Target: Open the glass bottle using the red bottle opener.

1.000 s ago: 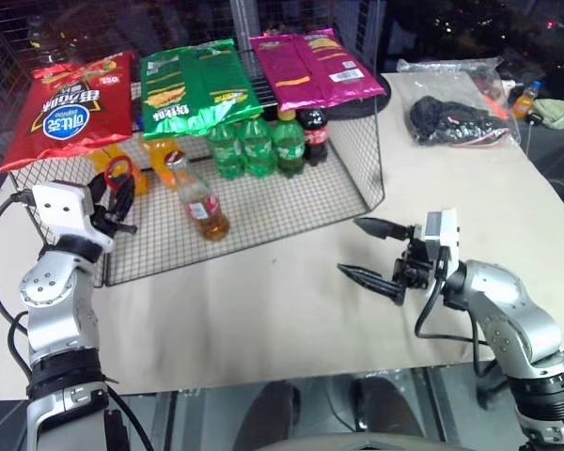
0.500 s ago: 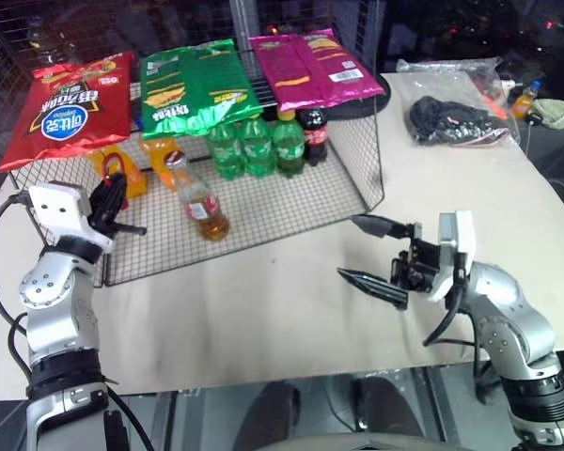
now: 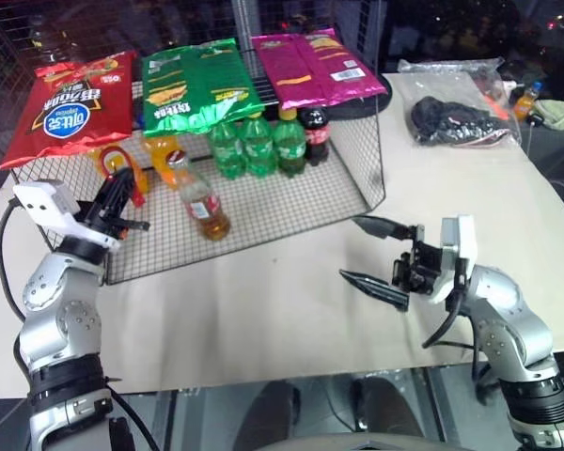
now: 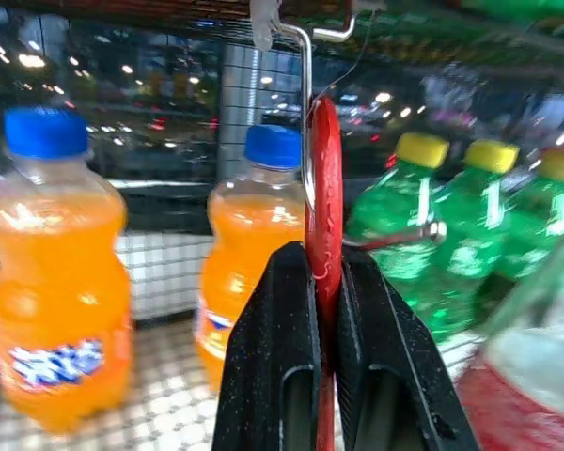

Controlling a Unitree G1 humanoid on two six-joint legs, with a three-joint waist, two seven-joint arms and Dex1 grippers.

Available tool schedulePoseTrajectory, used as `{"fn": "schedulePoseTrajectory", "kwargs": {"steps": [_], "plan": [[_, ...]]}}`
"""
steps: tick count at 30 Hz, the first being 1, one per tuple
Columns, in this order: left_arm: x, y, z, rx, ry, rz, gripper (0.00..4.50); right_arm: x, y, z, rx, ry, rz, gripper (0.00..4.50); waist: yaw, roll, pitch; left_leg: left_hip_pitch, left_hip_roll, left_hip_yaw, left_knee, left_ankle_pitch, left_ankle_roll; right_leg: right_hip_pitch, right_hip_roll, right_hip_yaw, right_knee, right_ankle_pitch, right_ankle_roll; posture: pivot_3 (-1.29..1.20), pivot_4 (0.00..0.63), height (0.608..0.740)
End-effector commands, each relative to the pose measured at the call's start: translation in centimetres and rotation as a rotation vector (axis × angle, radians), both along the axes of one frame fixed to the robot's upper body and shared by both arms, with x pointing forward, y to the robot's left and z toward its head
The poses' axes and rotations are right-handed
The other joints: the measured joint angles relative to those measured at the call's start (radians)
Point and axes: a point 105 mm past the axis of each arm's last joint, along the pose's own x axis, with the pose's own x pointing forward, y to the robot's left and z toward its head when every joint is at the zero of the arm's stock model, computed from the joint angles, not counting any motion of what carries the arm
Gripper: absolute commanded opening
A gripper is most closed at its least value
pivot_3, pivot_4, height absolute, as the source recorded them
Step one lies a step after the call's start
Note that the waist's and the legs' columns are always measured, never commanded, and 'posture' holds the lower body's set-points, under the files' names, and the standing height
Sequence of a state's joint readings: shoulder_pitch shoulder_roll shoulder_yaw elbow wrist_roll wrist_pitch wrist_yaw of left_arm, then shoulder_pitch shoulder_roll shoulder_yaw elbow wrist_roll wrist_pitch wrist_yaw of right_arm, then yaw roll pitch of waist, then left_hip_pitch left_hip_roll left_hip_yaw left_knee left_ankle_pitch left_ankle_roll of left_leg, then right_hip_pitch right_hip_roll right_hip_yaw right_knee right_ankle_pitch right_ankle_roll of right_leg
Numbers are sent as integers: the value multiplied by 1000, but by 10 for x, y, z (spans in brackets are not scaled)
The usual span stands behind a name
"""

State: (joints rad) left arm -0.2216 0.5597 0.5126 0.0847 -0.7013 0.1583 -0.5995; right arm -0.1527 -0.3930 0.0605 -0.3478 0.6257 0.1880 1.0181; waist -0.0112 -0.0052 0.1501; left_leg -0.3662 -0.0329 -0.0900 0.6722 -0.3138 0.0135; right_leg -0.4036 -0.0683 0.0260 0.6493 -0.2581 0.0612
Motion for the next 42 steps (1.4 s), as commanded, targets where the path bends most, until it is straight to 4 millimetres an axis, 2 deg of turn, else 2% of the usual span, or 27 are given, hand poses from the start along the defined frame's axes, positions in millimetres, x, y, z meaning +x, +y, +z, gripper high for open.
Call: {"fn": "schedulePoseTrajectory", "kwargs": {"steps": [1, 6, 11, 16, 20, 26, 28, 33, 36, 42], "plan": [[-14, -13, 26, -27, -87, -115, 88, -2, 0, 7, 17, -44, 1, 4500, 0, 0, 0, 0, 0, 0, 0, 0, 0, 0, 0, 0, 0, 0, 0, 0, 150, 740], [-23, -16, 13, -101, -18, -191, 88, 0, 0, 4, 13, -44, -10, 4500, 0, -1, 0, 0, -1, 0, 1, 0, 0, 0, 0, 0, 0, 0, 0, 0, 150, 740], [-28, -14, 12, -186, -1, -232, 88, 1, 0, 2, 12, -43, -19, 4500, -2, -1, 0, 1, 0, 0, 1, 0, 0, 0, 0, 1, 3, 0, 0, 0, 150, 740], [-36, -24, 7, -241, 40, -325, 88, 4, 0, 3, 11, -43, -32, 4500, -5, -1, 0, 3, 0, 2, 1, 1, -1, 0, 2, 3, 6, 0, 0, 0, 150, 740], [-49, -37, 8, -319, 64, -449, 88, 6, 0, 2, 9, -27, -43, 4500, -4, -1, 0, 3, 0, 2, 2, 1, -1, 0, 2, 3, 7, 0, 0, 0, 150, 740], [-63, -34, 15, -402, 47, -480, 88, 6, -1, 2, -1, -19, -46, 4500, -4, -1, 0, 3, 1, 2, 2, 1, -2, -1, 0, 3, 7, 0, 0, 0, 150, 740], [-70, -38, 14, -426, 59, -522, 88, 7, -1, 1, -9, -6, -48, 4500, -6, -1, 0, 3, 1, 2, 2, 1, -2, -1, 0, 3, 8, 0, 0, 0, 150, 740], [-78, -73, 12, -448, 117, -703, 88, 19, 5, -6, -102, 96, -116, 4500, -1, -1, 0, 3, 1, 3, 2, 1, -2, -1, 0, 4, 8, 0, 0, 0, 150, 740], [-72, -101, 12, -454, 125, -788, 88, 25, 12, -9, -181, 216, -119, 4500, 0, -1, 0, 3, 0, 2, 2, 1, -2, -1, 0, 3, 8, 0, -1, 0, 150, 740], [-59, -155, 5, -499, 124, -916, 88, 25, 33, -2, -116, 436, -17, 4500, -4, -1, 0, 2, -1, 3, 2, 1, -2, -2, 0, 4, 9, 0, -1, 0, 150, 740]]}}
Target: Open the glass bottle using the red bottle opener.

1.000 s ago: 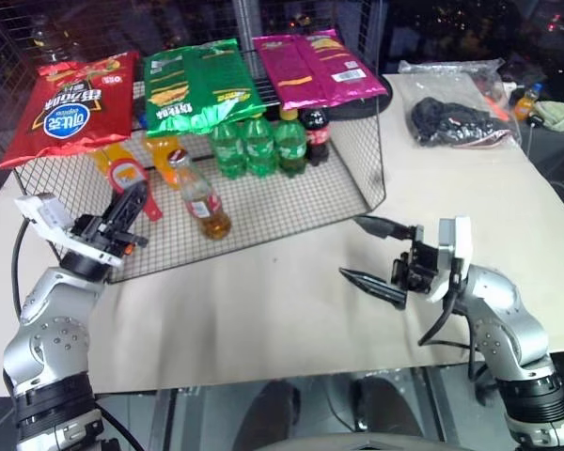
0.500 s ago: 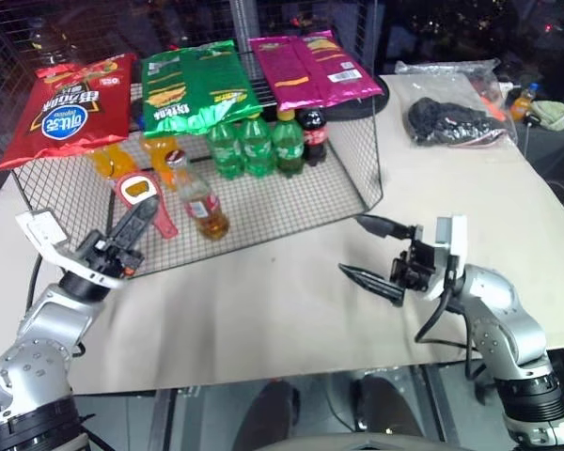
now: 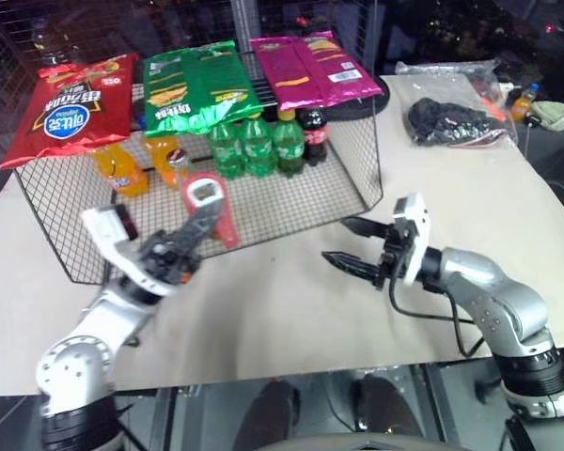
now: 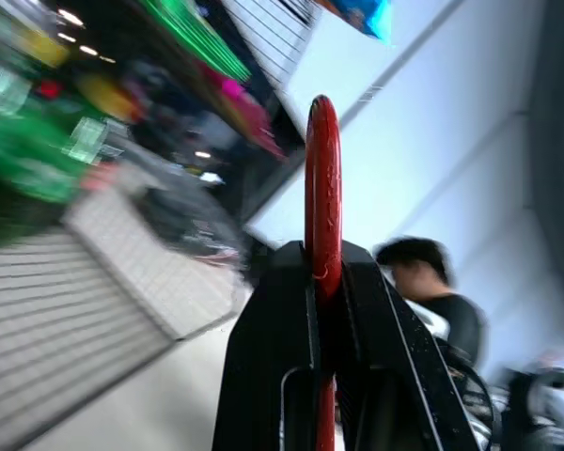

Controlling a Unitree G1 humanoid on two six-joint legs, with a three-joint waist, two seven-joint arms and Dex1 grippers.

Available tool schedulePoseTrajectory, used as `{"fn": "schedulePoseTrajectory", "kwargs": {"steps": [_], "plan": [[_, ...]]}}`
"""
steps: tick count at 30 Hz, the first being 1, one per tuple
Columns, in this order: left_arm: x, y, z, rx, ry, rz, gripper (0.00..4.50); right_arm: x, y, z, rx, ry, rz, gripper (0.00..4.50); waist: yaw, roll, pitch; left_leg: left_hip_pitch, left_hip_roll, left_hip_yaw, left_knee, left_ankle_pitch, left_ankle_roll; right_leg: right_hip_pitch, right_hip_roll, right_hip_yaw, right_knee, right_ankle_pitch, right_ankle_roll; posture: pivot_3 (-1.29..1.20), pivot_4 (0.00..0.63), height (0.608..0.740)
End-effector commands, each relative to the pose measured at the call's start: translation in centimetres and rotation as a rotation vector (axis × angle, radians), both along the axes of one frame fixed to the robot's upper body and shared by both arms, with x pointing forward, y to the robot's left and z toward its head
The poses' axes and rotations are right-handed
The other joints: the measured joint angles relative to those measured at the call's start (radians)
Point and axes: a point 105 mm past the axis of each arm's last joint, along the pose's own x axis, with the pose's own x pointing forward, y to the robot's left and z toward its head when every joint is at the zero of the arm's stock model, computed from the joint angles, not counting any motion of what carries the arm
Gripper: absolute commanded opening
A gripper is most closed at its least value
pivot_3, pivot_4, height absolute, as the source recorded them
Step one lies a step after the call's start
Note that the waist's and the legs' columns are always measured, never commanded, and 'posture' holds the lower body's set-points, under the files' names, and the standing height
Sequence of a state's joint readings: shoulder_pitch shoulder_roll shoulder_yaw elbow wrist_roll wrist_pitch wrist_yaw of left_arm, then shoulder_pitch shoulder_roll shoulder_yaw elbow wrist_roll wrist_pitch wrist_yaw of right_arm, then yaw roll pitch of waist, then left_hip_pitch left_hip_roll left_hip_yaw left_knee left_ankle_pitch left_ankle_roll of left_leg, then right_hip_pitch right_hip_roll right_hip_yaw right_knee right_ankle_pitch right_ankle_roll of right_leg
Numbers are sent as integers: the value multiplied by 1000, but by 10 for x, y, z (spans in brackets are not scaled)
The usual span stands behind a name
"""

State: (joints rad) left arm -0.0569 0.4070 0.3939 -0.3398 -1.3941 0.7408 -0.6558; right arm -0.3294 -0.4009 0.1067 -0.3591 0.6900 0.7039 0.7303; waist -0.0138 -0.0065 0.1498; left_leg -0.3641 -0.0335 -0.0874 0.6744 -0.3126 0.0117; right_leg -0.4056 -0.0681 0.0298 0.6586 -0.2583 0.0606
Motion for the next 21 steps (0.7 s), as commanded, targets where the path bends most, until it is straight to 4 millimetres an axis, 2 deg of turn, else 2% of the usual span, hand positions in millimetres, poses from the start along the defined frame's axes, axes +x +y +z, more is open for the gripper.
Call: {"fn": "schedulePoseTrajectory", "kwargs": {"steps": [1, 5, 10, 16, 21], "plan": [[3, -21, 1, 5, -35, -37, 88, -6, 12, 15, 70, 90, 57, 4500, -2, 0, 0, 0, 0, 1, 0, 0, 0, -1, 0, 1, 0, 0, 0, 0, 150, 740], [16, -34, -3, -10, -39, -64, 88, -18, 28, 27, 100, 178, 171, 4500, -2, 0, 0, -3, 1, 3, 0, 0, 0, -4, 4, 3, 1, 0, 0, 0, 150, 740], [20, -45, -10, 9, -38, -124, 88, -29, 38, 37, 122, 241, 260, 4500, -3, 0, 0, -3, 0, 3, 0, 0, 0, -4, 4, 3, 1, 0, 0, 0, 150, 740], [22, -51, -14, 7, -45, -159, 88, -30, 48, 37, 114, 259, 291, 4500, -4, 0, 0, -4, 0, 3, 1, 0, 0, -4, 4, 3, 1, 0, 0, 0, 150, 740], [21, -54, -13, -12, -51, -158, 88, -31, 55, 29, 97, 273, 288, 4500, -4, 0, 0, -4, 1, 3, 1, 0, 0, -5, 5, 3, 1, 0, 0, 0, 150, 740]]}}
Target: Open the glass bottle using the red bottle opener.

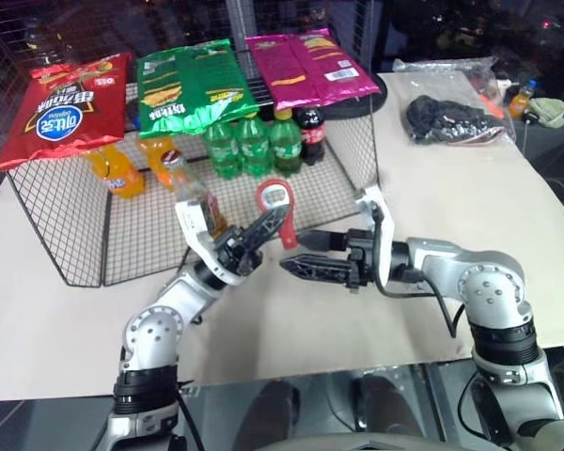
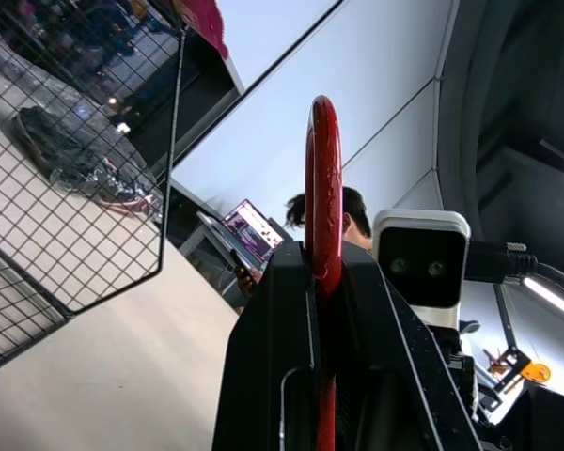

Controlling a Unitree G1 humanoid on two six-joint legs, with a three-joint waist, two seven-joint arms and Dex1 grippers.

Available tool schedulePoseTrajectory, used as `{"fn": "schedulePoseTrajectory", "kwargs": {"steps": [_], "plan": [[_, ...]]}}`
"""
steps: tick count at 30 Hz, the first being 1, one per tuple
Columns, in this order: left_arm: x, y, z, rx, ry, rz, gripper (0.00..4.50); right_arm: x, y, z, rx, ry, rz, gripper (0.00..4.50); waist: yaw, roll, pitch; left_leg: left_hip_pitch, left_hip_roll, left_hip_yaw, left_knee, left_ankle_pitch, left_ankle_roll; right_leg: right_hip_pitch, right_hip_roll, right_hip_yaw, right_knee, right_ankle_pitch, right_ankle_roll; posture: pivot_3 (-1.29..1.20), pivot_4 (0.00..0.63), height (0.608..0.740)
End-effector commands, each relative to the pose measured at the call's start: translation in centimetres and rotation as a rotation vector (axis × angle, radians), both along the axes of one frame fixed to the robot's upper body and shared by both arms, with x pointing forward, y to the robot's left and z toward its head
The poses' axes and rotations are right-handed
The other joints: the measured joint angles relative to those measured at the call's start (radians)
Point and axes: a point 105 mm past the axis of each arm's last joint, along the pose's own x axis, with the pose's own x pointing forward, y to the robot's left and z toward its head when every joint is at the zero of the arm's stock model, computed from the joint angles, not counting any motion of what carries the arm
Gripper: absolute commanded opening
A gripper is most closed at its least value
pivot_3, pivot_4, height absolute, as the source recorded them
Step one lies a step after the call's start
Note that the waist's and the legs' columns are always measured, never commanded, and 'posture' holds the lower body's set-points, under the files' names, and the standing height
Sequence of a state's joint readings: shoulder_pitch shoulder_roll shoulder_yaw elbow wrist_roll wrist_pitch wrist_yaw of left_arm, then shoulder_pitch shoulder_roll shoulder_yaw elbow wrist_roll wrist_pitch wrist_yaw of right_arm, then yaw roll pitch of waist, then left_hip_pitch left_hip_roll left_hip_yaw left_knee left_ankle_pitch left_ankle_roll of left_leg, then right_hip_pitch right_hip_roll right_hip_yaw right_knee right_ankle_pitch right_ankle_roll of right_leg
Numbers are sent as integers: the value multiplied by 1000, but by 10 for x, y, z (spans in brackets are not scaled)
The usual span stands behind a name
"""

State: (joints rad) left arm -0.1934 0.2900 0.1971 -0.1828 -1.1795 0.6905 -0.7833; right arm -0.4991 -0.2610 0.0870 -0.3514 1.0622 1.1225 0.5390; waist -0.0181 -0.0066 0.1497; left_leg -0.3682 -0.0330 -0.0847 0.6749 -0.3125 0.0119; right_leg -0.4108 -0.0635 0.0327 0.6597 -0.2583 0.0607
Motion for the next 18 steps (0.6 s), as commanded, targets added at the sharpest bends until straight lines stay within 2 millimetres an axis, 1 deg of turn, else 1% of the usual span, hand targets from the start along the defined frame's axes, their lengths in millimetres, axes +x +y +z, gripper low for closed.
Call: {"fn": "schedulePoseTrajectory", "kwargs": {"steps": [1, 5, 10, 12, 14, 15, 16, 18], "plan": [[-4, -4, 9, -19, -46, -14, 88, -6, 8, 4, 13, -30, 30, 4500, 0, 0, 0, 0, 0, 0, 0, 0, 0, 0, 0, 0, 0, 0, 0, 0, 150, 740], [-3, -3, 9, -33, -46, -7, 88, -5, 12, 2, 21, -32, 20, 4500, 0, 0, 0, 0, 0, 0, 0, 0, 0, 0, 0, 0, 0, 0, 0, 0, 150, 740], [-3, -4, 7, -36, -36, -12, 88, 0, 14, 5, 49, -43, -4, 4500, 0, 0, 0, 0, 0, 0, 0, 0, 0, 0, 0, 0, 0, 0, 0, 0, 150, 740], [-4, -5, 5, -39, -18, -23, 0, 2, 14, 6, 58, -47, -14, 3954, 0, 0, 0, 0, 0, 0, 0, 0, 0, 0, 0, 0, 0, 0, 0, 0, 150, 740], [-4, -4, 4, -48, -2, -31, 0, 2, 14, 6, 61, -51, -14, 3218, 0, 0, 0, 0, 0, 0, 0, 0, 0, 0, 0, 0, 0, 0, 0, 0, 150, 740], [-4, -4, 3, -50, 6, -34, 0, 2, 14, 6, 62, -51, -13, 2611, 0, 0, 0, 0, 0, 0, 0, 0, 0, 0, 0, 0, 0, 0, 0, 0, 150, 740], [-4, -3, 3, -50, 11, -36, 0, 2, 15, 6, 62, -52, -13, 2177, 0, 0, 0, 0, 0, 0, 0, 0, 0, 0, 0, 0, 0, 0, 0, 0, 150, 740], [-3, -2, 2, -59, 25, -42, 0, 2, 15, 5, 60, -52, -8, 1155, 0, 0, 0, 0, 0, 0, 0, 0, 0, 0, 0, 0, 0, 0, 0, 0, 150, 740]]}}
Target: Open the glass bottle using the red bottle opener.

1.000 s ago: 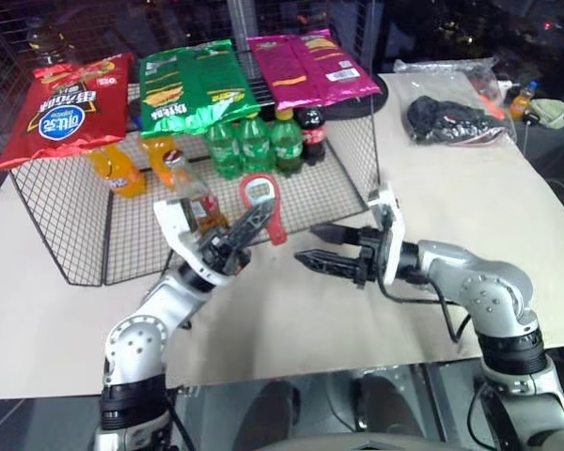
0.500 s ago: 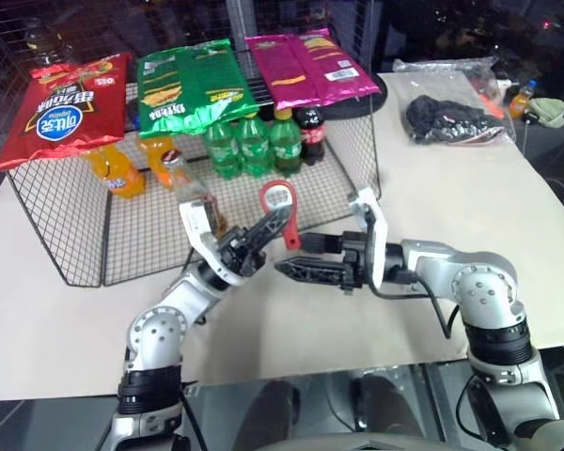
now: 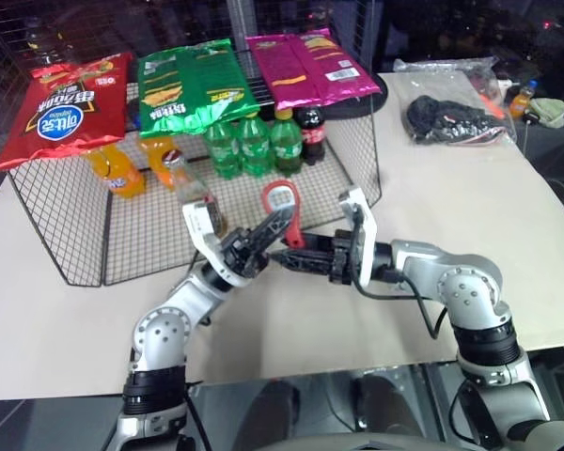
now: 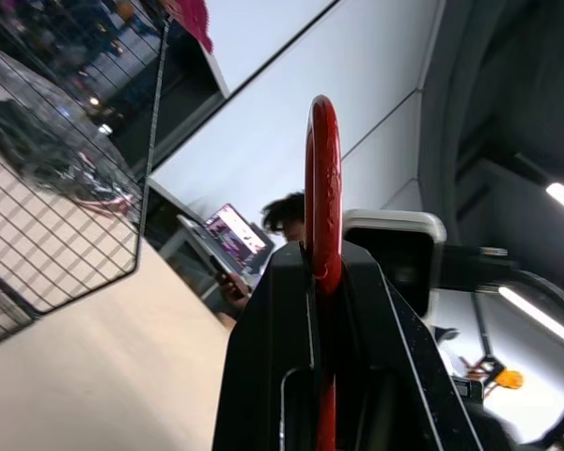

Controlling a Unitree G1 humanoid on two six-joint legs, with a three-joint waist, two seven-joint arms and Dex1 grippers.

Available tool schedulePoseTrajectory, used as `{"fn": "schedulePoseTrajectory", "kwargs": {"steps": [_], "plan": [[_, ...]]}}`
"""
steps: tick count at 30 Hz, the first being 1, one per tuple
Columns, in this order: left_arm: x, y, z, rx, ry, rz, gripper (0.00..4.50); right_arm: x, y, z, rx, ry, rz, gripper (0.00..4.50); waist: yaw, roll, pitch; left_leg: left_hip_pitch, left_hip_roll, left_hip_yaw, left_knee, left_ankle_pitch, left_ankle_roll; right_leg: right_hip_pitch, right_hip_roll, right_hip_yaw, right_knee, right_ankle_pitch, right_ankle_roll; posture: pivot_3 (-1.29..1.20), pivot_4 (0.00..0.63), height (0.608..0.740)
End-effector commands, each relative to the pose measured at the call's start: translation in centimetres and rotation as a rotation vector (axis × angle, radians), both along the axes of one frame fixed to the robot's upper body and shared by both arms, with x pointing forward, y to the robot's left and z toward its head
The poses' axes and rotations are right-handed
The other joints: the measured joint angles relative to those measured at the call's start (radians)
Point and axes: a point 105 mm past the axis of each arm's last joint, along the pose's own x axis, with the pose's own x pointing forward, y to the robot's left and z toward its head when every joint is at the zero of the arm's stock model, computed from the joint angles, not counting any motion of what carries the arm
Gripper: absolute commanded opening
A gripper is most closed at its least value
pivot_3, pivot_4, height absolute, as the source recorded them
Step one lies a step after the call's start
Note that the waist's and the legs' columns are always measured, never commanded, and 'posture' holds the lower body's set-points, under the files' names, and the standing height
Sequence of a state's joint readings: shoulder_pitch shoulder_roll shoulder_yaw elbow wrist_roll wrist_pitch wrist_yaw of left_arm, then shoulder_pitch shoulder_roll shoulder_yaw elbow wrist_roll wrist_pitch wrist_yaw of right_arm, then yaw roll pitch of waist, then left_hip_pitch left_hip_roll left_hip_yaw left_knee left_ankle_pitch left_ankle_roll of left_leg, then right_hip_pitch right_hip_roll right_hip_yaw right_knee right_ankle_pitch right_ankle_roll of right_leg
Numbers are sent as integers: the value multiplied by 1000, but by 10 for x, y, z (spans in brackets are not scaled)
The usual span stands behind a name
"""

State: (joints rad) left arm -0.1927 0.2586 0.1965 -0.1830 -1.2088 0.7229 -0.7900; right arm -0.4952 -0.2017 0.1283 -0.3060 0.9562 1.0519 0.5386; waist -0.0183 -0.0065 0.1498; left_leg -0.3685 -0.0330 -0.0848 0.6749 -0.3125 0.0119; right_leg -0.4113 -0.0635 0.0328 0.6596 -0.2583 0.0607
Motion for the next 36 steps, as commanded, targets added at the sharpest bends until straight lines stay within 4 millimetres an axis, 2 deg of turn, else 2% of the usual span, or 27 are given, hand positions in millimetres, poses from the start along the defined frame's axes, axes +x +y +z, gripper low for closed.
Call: {"fn": "schedulePoseTrajectory", "kwargs": {"steps": [1, 2, 8, 12, 18, 24, 28, 33, 36], "plan": [[0, 4, 0, -9, 14, 2, 0, -9, 3, 12, 56, -43, 49, 614, 0, 0, 0, 0, 0, 0, 0, 0, 0, 0, 0, 0, 0, 0, 0, 0, 150, 740], [1, 4, 0, -9, 17, 1, 0, -9, 3, 12, 57, -43, 51, 62, 0, 0, 0, 0, 0, 0, 0, 0, 0, 0, 0, 0, 0, 0, 0, 0, 150, 740], [9, 11, -7, 23, 24, 81, 0, -11, 1, 7, 44, -34, 60, 62, -1, 0, 0, 0, 0, 0, 0, 0, 0, 0, 0, 0, 0, 0, 0, 0, 150, 740], [14, 13, -5, 31, 7, 133, 1479, -11, -2, 4, 27, -27, 67, 0, 1, 0, 0, 0, 0, 0, 0, 0, 0, 0, 0, 0, 0, 0, 0, 0, 150, 740], [4, 12, 3, 89, -45, 144, 4425, 3, -18, -6, -22, -27, -28, 0, 0, 0, 0, -1, 0, 0, 0, 0, 0, 0, 0, 0, 0, 0, 0, 0, 150, 740], [-13, 16, 6, 251, -130, 295, 4469, 21, -46, -17, -69, -47, -193, 0, 2, 0, 0, -2, 0, 0, 0, 0, 0, -1, -1, 0, -2, 0, 0, 0, 150, 740], [-14, 31, 6, 442, -248, 582, 4469, 30, -64, -19, -77, -59, -291, 0, 5, 0, 0, -2, 1, 0, -1, 0, 0, -1, -1, 0, -2, 0, 0, 0, 150, 740], [-13, 43, 7, 775, -498, 908, 4469, 38, -78, -19, -75, -61, -359, 0, 7, 0, 0, -2, 0, 1, -2, 0, 0, -1, -1, 1, -3, 0, 0, 0, 150, 740], [-6, 60, 10, 807, -533, 1080, 4469, 42, -80, -20, -75, -61, -373, 0, 8, 0, 0, -2, 0, 1, -2, 0, 0, -1, -1, 1, -3, 0, 0, 0, 150, 740]]}}
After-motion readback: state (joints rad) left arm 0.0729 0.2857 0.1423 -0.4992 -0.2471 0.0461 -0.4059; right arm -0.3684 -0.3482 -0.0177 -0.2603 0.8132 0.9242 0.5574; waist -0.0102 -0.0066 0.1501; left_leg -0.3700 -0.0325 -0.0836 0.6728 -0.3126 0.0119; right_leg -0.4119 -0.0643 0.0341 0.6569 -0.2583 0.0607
